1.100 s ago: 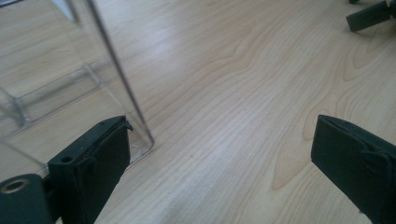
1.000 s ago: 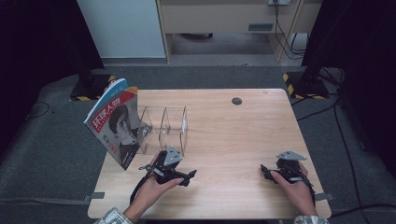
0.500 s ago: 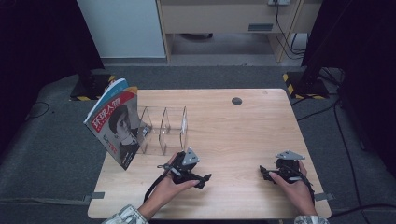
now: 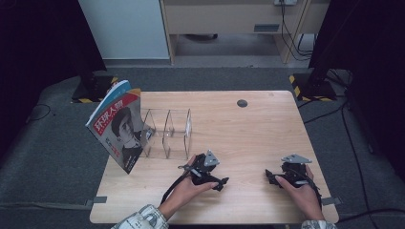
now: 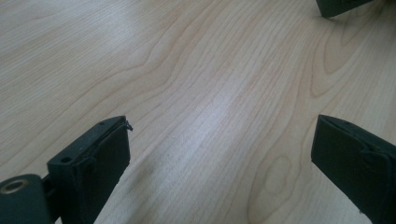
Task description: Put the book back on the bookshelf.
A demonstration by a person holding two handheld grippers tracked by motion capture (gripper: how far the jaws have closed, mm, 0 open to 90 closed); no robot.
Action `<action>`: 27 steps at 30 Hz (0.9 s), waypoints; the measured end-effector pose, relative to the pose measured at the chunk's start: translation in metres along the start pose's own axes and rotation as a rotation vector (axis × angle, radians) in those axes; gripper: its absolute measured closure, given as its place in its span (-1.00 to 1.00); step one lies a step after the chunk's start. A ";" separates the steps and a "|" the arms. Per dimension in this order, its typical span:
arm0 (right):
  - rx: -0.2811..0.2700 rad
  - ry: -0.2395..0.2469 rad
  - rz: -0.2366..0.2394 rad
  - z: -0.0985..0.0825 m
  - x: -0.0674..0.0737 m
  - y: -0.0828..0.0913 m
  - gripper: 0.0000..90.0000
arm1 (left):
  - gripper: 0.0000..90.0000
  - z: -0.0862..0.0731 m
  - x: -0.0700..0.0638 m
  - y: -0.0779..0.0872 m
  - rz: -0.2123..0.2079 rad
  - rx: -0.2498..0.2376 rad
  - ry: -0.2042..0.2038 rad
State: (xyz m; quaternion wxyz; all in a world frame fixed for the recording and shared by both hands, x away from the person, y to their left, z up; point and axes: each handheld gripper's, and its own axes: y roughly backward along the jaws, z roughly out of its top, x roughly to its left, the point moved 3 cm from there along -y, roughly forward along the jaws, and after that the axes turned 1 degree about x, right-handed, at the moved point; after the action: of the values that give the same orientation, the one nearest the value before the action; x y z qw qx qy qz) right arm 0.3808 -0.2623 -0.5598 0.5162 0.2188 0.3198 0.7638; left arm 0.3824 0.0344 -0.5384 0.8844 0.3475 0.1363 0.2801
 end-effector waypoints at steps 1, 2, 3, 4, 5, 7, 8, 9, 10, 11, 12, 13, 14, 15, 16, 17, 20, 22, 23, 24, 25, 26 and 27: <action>0.000 0.000 0.000 0.000 0.000 0.000 -0.90 | -0.91 0.001 0.000 -0.002 0.001 0.001 0.004; -0.001 0.003 0.000 0.000 0.000 0.000 -0.90 | -0.91 0.002 0.001 -0.003 0.001 0.002 0.010; 0.000 0.000 0.000 0.000 0.000 0.000 -0.90 | -0.91 0.003 0.001 -0.004 0.003 0.003 0.008; 0.000 0.000 0.000 0.000 0.000 0.000 -0.90 | -0.91 0.004 0.001 -0.007 0.004 0.003 0.011; 0.000 0.000 0.000 0.000 0.000 0.000 -0.90 | -0.91 0.004 0.001 -0.008 0.005 0.004 0.011; -0.001 0.003 0.000 0.000 0.000 0.000 -0.90 | -0.90 0.004 0.002 -0.011 0.015 0.009 0.016; 0.001 -0.001 -0.002 0.000 0.000 0.000 -0.90 | -0.90 0.004 0.002 -0.012 0.014 0.009 0.018; 0.002 -0.001 -0.003 -0.001 0.001 0.001 -0.90 | -0.90 0.004 0.003 -0.012 0.018 0.012 0.014; 0.002 -0.005 0.000 -0.001 0.003 0.001 -0.90 | -0.90 0.003 0.003 -0.013 0.023 0.014 0.010; 0.002 0.003 0.002 -0.001 0.003 0.001 -0.90 | -0.90 0.003 0.003 -0.014 0.023 0.015 0.010; 0.002 0.003 0.004 -0.001 0.003 0.001 -0.90 | -0.90 0.003 0.003 -0.015 0.021 0.012 0.019; 0.000 0.000 0.002 -0.001 0.003 0.001 -0.90 | -0.90 0.003 0.003 -0.015 0.020 0.012 0.020; 0.001 0.002 0.004 -0.001 0.003 0.001 -0.90 | -0.90 0.003 0.003 -0.015 0.021 0.011 0.023; 0.001 0.000 0.003 -0.001 0.003 0.001 -0.90 | -0.90 0.003 0.004 -0.016 0.024 0.009 0.026; 0.001 0.000 0.003 -0.001 0.003 0.001 -0.91 | -0.90 0.003 0.004 -0.016 0.024 0.009 0.031; 0.001 0.000 0.003 -0.001 0.003 0.001 -0.91 | -0.90 0.003 0.004 -0.018 0.027 0.010 0.031; 0.000 0.005 0.005 0.000 0.002 0.000 -0.92 | -0.91 0.003 0.008 -0.023 0.055 0.014 0.050; 0.002 0.003 0.006 0.000 0.003 0.000 -0.93 | -0.90 0.002 0.010 -0.025 0.057 0.030 0.056; 0.002 0.003 0.006 0.000 0.003 0.000 -0.93 | -0.91 0.000 0.009 -0.027 0.050 0.028 0.045; 0.002 0.003 0.006 0.000 0.003 0.000 -0.93 | -0.94 -0.001 0.009 -0.027 0.051 0.033 0.027; 0.003 0.003 0.007 0.000 0.003 0.000 -0.93 | -0.94 -0.001 0.009 -0.027 0.066 0.039 0.021; 0.004 -0.001 0.007 0.000 0.003 0.000 -0.93 | -0.94 -0.001 0.009 -0.028 0.074 0.042 0.020; 0.004 -0.001 0.007 0.000 0.003 0.000 -0.93 | -0.95 -0.001 0.009 -0.028 0.076 0.044 0.016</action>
State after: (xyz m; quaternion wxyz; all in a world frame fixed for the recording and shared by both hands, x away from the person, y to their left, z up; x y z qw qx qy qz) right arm 0.3796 -0.2596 -0.5602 0.5132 0.2213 0.3202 0.7649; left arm 0.4002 0.0228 -0.5585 0.8640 0.3698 0.1363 0.3133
